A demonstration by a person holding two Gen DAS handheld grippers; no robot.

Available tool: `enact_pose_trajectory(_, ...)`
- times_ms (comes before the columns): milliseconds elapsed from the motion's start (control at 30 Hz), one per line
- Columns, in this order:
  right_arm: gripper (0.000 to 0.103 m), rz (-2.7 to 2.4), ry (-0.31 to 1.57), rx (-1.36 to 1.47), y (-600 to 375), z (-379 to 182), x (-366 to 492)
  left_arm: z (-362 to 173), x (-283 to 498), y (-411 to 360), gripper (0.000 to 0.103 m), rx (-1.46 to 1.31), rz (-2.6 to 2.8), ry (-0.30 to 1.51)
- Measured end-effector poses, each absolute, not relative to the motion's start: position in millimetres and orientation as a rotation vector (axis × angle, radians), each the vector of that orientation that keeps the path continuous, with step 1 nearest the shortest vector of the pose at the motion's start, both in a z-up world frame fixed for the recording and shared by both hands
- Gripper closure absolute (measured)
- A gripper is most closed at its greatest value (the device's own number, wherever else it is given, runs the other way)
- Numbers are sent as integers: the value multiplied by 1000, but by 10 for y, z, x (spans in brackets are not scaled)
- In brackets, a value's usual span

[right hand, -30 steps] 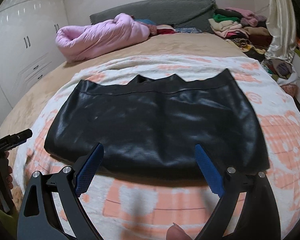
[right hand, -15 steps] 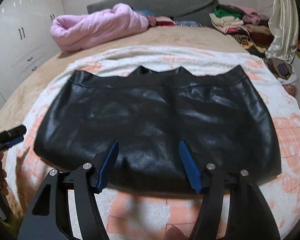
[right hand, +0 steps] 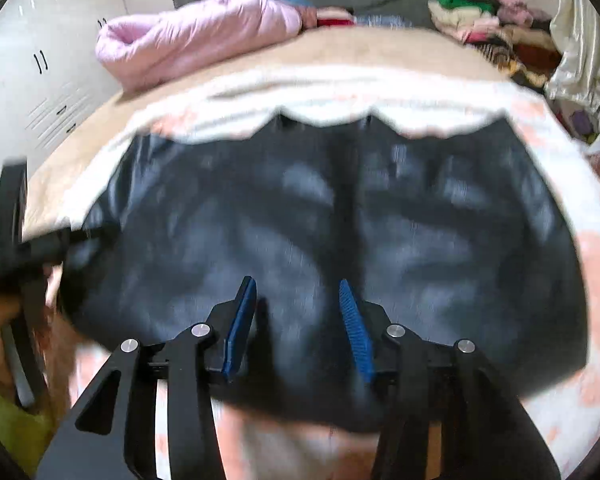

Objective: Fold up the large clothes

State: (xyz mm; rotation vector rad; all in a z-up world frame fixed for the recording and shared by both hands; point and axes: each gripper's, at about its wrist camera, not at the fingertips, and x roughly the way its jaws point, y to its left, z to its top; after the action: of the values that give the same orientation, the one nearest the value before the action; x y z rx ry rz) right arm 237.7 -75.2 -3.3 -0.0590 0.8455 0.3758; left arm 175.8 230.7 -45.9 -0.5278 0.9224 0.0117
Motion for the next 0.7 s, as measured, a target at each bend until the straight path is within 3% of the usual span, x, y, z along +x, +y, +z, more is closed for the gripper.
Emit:
enact_pose_trajectory(100,61,364,822,-91,-648,75,2676,-468,1730,2251,49,-523,-20,913)
enact_pose_trajectory(133,61,352,829,-99,-612,78,2782,-467,1713,2245,51,-531,-27,908)
enact_pose_trajectory(300,63,312,878,-91,-428,12,3358,-471,1694,2234,51,-537,-33,897)
enact_pose_trajectory(400,61,294,1004,-78,-388,-323,3661,-476,1709,2252,51,-536,-48,899)
enact_pose_trajectory(633,61,302,959,-93,-387,-391,3582,-428,1774,2253,48,-509,-53,915)
enact_pose_trajectory(700,40,342,913,-110,-398,-287,3405,-370,1783,2247,48,-490,-55,912)
